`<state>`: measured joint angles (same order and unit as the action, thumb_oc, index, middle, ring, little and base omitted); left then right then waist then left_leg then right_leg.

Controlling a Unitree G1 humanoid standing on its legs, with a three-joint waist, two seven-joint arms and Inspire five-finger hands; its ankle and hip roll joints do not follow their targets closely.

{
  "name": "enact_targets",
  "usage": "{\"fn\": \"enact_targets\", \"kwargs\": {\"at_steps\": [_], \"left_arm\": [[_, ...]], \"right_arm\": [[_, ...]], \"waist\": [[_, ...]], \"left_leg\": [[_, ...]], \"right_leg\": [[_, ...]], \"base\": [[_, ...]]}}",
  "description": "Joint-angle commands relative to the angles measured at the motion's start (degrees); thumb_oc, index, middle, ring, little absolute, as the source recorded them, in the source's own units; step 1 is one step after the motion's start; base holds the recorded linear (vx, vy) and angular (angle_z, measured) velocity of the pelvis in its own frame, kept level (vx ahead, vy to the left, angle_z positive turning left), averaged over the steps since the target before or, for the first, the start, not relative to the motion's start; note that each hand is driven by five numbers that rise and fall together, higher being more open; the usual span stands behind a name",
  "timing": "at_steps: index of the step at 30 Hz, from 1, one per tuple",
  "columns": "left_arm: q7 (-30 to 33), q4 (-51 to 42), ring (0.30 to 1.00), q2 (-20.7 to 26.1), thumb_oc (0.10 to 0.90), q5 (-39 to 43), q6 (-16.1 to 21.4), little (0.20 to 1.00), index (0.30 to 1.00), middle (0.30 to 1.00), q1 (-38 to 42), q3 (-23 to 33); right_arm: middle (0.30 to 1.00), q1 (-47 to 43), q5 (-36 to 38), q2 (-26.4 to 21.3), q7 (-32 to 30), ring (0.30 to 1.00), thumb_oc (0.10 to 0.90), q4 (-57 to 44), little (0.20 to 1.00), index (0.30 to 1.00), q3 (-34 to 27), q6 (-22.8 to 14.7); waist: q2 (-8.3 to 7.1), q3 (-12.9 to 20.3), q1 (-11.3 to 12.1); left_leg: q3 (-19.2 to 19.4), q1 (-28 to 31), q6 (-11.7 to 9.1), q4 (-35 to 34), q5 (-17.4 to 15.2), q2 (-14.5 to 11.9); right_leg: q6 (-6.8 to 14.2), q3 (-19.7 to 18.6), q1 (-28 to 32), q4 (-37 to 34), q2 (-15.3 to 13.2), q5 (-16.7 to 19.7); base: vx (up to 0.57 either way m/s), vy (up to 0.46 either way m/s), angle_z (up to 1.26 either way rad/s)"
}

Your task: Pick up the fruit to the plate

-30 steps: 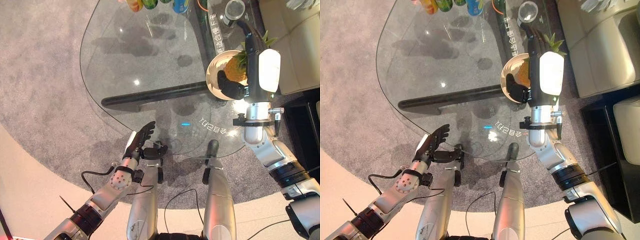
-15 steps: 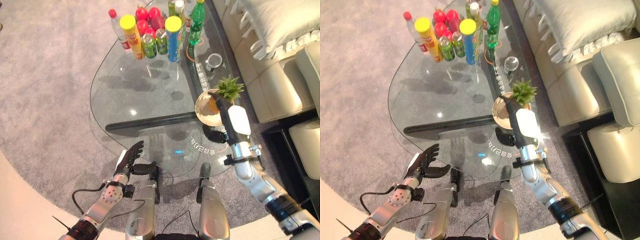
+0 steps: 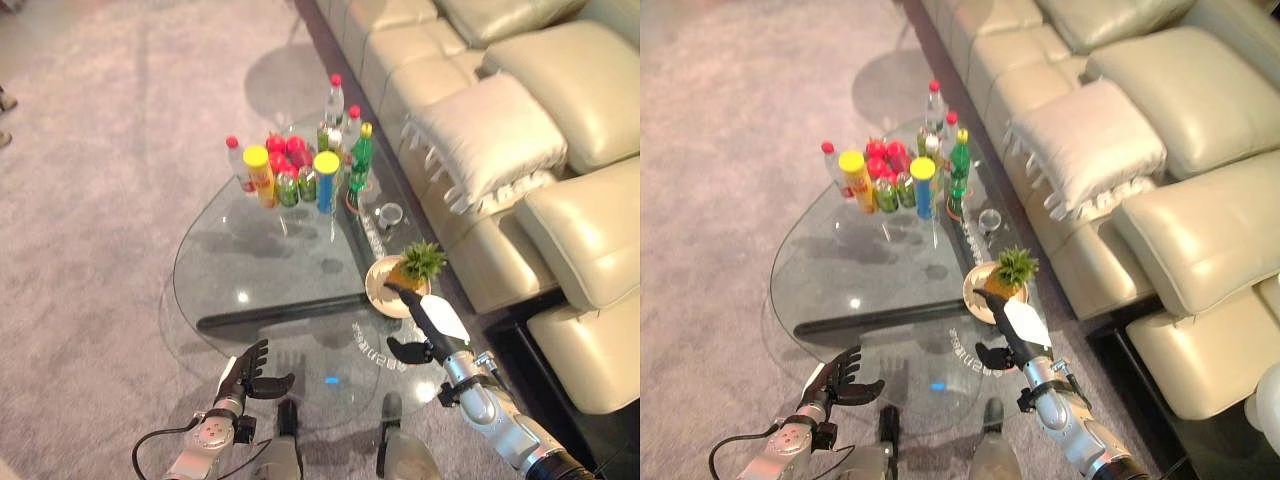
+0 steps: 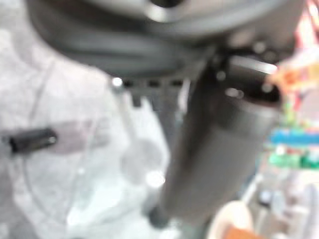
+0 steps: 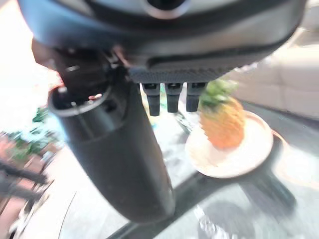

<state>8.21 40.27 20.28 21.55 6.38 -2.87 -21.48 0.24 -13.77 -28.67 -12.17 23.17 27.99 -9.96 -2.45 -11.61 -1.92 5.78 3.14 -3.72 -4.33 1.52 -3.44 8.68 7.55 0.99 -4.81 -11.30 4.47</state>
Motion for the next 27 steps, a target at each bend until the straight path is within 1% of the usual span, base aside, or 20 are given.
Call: {"fn": "enact_targets", "kwargs": {"at_steps": [1, 3, 7, 9, 10, 12, 14, 17, 19, 23, 27], "left_arm": [[-1.3, 3.2, 0.900, -1.8, 0.800, -2.1, 2.4, 0.900, 0.900, 0.900, 0.6, 2.2], [-1.3, 6.1, 0.900, -2.3, 0.800, -2.2, 2.1, 0.900, 0.900, 0.900, 0.8, 2.6], [-2.1, 12.3, 0.900, -3.4, 0.800, -0.8, 1.1, 0.900, 0.900, 0.900, 1.3, 3.9], [-3.0, 15.1, 0.900, -4.0, 0.800, 0.1, 0.6, 0.900, 0.900, 0.900, 1.5, 4.8], [-3.4, 16.6, 0.900, -4.4, 0.800, 0.7, -0.1, 0.900, 0.900, 0.900, 1.6, 5.1], [-4.0, 20.0, 0.900, -5.3, 0.800, 1.1, -0.6, 0.900, 0.900, 0.900, 1.9, 5.6], [-4.3, 23.5, 0.900, -6.4, 0.800, 2.9, -1.6, 0.900, 0.900, 0.900, 2.3, 6.2], [-4.6, 27.8, 0.900, -7.8, 0.800, 3.9, -3.6, 0.900, 0.900, 0.900, 2.8, 8.0], [-3.8, 29.6, 0.900, -8.3, 0.800, 3.6, -4.7, 0.900, 0.900, 0.900, 2.8, 8.7], [-3.2, 32.8, 0.900, -9.0, 0.800, 5.1, -5.6, 0.900, 0.900, 0.900, 2.9, 11.1], [-3.0, 33.9, 0.900, -9.4, 0.800, 6.1, -5.8, 0.900, 0.900, 0.900, 3.1, 12.5]], "right_arm": [[0.900, 1.0, 5.5, -0.3, 5.5, 0.900, 0.800, 0.6, 0.900, 0.900, 0.6, -2.6], [0.900, 1.6, 4.7, 0.6, 7.6, 0.900, 0.800, 4.7, 0.900, 0.900, 0.7, -2.7], [0.900, 2.1, 7.8, 3.1, 10.1, 0.900, 0.800, 12.2, 0.900, 0.900, 0.0, -1.3], [0.900, 2.3, 10.5, 4.6, 11.6, 0.900, 0.800, 15.7, 0.900, 0.900, -0.7, 0.0], [0.900, 2.4, 12.7, 5.8, 13.0, 0.900, 0.800, 18.1, 0.900, 0.900, -1.4, 1.9], [0.900, 2.4, 15.0, 7.8, 13.3, 0.900, 0.800, 23.1, 0.900, 0.900, -2.7, 2.2], [0.900, 2.3, 19.1, 9.7, 14.2, 0.900, 0.800, 28.4, 0.900, 0.900, -4.2, 3.8], [0.900, 1.7, 22.2, 12.4, 14.9, 0.900, 0.800, 36.8, 0.900, 0.900, -7.3, 4.2], [0.900, 1.5, 23.4, 13.4, 14.8, 0.900, 0.800, 39.8, 0.900, 0.900, -8.6, 4.5], [0.900, 0.9, 25.3, 14.7, 14.9, 0.900, 0.800, 44.8, 0.900, 0.900, -11.2, 5.3], [0.900, 1.0, 27.5, 15.3, 14.7, 0.900, 0.800, 46.8, 0.900, 0.900, -13.1, 6.3]], "waist": [[1.09, 2.5, -0.1], [1.01, 3.3, -0.1], [0.83, 4.5, -0.1], [0.75, 4.9, -0.2], [0.71, 5.2, -0.2], [0.74, 5.6, -0.3], [0.79, 6.1, -0.4], [0.97, 6.9, -0.3], [1.04, 7.2, -0.3], [1.10, 7.6, -0.2], [1.14, 7.7, -0.2]], "left_leg": [[-0.5, -1.7, 2.2, 3.3, -4.5, 4.8], [-0.4, -1.1, 2.2, 3.0, -4.6, 4.6], [-0.4, -0.2, 2.2, 2.6, -4.7, 4.4], [-0.3, 0.1, 2.3, 2.5, -4.8, 4.4], [-0.3, 0.4, 2.3, 2.4, -4.9, 4.3], [-0.2, 0.9, 2.4, 2.2, -5.0, 4.1], [-0.1, 1.4, 2.4, 1.9, -5.0, 3.9], [-0.2, 2.1, 2.3, 1.1, -4.8, 3.7], [-0.3, 2.3, 2.2, 0.9, -4.8, 3.7], [-0.1, 2.6, 2.1, 0.7, -4.8, 3.4], [-0.1, 2.7, 2.0, 0.5, -4.7, 3.2]], "right_leg": [[-2.0, 2.5, -0.3, 4.6, 6.3, -5.2], [-1.9, 2.6, 0.4, 3.9, 6.2, -5.0], [-1.9, 2.6, 1.4, 3.2, 6.1, -4.9], [-2.0, 2.6, 1.7, 3.1, 6.1, -4.9], [-2.1, 2.6, 2.0, 3.0, 6.1, -5.0], [-2.2, 2.6, 2.4, 2.9, 6.2, -5.2], [-2.3, 2.6, 3.0, 2.7, 6.4, -5.3], [-2.5, 2.6, 3.6, 2.2, 6.6, -5.3], [-2.6, 2.7, 3.9, 2.1, 6.7, -5.3], [-2.7, 2.8, 4.2, 1.8, 6.8, -5.4], [-2.8, 2.9, 4.4, 1.7, 6.9, -5.3]], "base": [[0.04, -0.028, -0.07], [0.02, -0.012, -0.02], [0.03, -0.022, 0.00], [0.02, -0.011, 0.00], [0.04, -0.021, 0.00], [0.05, -0.020, 0.00], [0.06, -0.019, -0.01], [0.06, -0.016, 0.01], [0.04, -0.011, 0.00], [0.01, -0.002, 0.00], [0.00, 0.000, 0.00]]}}
